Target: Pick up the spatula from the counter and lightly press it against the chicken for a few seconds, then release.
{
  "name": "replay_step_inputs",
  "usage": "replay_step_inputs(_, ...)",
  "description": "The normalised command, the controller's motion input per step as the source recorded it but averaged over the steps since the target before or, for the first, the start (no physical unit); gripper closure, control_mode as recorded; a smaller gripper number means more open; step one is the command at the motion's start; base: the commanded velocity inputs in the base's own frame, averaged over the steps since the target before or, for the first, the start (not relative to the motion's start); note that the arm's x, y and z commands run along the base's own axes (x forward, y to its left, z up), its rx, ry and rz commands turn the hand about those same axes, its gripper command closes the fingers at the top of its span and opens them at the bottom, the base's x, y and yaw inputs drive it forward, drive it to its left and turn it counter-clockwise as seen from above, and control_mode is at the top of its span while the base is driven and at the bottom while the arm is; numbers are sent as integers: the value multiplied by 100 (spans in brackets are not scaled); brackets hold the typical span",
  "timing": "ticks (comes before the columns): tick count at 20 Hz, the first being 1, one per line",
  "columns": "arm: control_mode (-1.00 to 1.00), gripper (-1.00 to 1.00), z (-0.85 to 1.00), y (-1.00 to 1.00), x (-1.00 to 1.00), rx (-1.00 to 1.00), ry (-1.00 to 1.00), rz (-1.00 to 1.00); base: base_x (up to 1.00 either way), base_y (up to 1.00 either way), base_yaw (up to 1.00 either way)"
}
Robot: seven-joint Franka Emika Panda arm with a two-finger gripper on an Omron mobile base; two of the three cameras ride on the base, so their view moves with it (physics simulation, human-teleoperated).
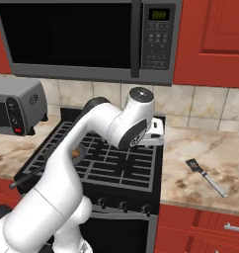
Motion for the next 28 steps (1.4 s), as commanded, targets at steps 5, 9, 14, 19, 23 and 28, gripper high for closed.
replay_step_inputs(5, -100, -100, -15, -41, 0, 0, 0, 6, 0, 0, 0)
replay_step_inputs(9, -100, -100, -10, -39, 0, -2, 0, 6, 0, 0, 0)
replay_step_inputs(14, -100, -100, -4, -35, 0, -8, 0, 6, 0, 0, 0)
replay_step_inputs(19, -100, -100, 0, -36, 0, -8, 1, 3, 0, 0, 0)
replay_step_inputs(23, -100, -100, -2, -26, 0, -3, 2, 2, 0, 0, 0)
replay_step_inputs(28, -100, -100, -7, -16, 5, 0, 5, 0, 0, 0, 0)
